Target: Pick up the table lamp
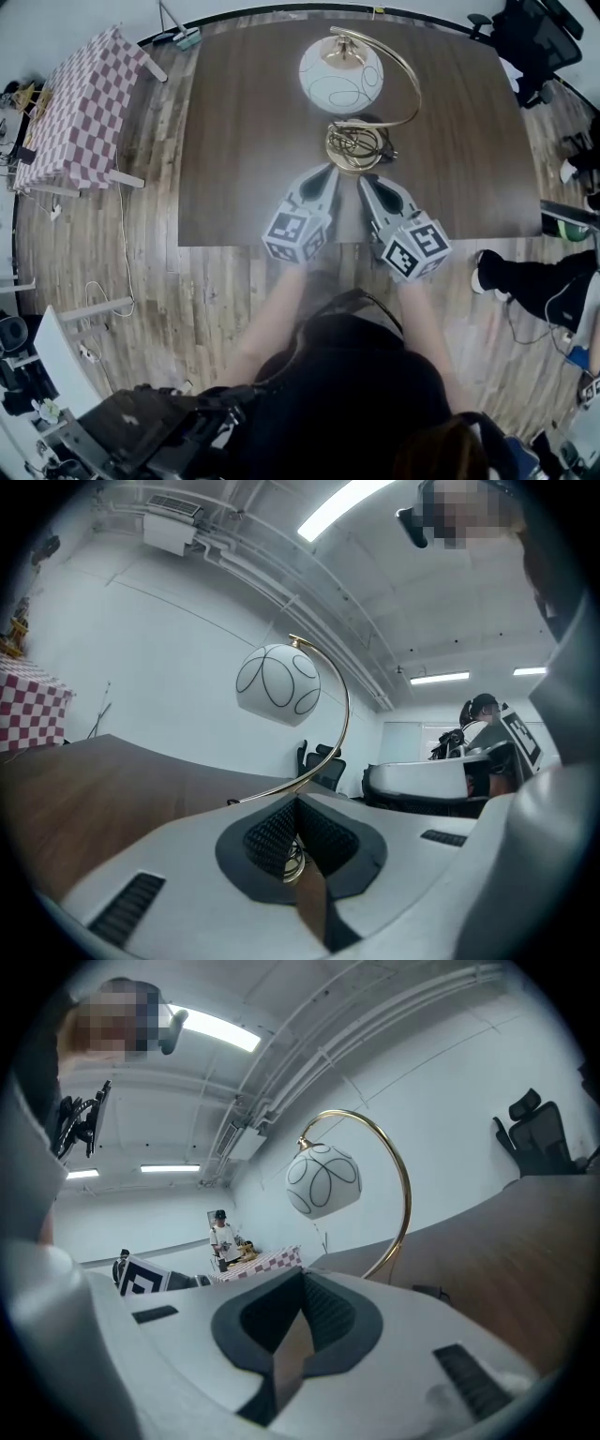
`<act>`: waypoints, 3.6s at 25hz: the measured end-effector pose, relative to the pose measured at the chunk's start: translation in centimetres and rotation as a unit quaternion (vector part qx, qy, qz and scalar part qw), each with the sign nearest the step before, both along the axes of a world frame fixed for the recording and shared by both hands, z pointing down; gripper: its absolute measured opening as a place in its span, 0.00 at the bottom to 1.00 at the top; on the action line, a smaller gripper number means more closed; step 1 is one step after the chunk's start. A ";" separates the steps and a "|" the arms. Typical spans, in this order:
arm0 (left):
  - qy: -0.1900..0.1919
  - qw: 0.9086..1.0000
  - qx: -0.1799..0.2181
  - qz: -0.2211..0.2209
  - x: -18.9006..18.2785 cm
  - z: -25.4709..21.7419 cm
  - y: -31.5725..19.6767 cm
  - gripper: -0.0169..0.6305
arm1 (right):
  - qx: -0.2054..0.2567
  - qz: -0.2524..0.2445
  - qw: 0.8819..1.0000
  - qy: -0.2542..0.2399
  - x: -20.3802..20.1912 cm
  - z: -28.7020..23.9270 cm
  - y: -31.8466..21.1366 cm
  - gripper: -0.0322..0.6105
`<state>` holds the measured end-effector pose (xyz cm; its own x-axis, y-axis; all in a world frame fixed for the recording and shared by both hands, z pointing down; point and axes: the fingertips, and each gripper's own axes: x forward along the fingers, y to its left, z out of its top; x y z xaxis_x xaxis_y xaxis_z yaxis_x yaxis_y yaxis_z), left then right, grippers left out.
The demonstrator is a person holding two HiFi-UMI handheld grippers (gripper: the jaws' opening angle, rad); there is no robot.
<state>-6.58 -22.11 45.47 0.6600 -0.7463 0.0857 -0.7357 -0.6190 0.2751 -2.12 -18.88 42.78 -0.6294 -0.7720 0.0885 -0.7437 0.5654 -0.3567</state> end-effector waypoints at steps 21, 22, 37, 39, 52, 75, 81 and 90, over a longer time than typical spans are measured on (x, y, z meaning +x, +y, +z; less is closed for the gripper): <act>-0.080 0.995 -0.039 0.053 -0.9 6.6 -7.4 0.13 | -0.044 0.064 0.997 -0.026 2.5 2.8 -1.8 0.05; -0.088 0.994 -0.039 0.052 -0.8 6.9 -7.9 0.15 | -0.048 0.062 0.997 -0.027 2.6 3.0 -2.0 0.05; -0.130 0.989 -0.051 0.049 0.1 9.0 -11.6 0.21 | -0.080 0.035 0.996 -0.034 4.0 4.7 -2.5 0.05; -0.133 0.988 -0.050 0.052 0.5 9.4 -11.8 0.21 | -0.084 0.034 0.995 -0.035 4.3 5.1 -2.5 0.05; -0.135 0.989 -0.042 0.046 1.3 10.0 -13.2 0.10 | -0.063 0.039 0.997 -0.033 5.4 3.1 -2.9 0.05; -0.119 0.990 -0.053 0.046 1.3 10.3 -13.2 0.10 | 0.114 0.027 0.992 0.035 9.0 -9.7 -6.2 0.18; -0.116 0.991 -0.058 0.045 1.5 10.3 -13.3 0.10 | 0.132 0.025 0.990 0.045 9.2 -11.1 -7.3 0.23; -0.115 0.990 -0.061 0.044 1.6 10.5 -13.4 0.09 | 0.156 -0.006 0.986 0.063 8.0 -13.2 -8.9 0.23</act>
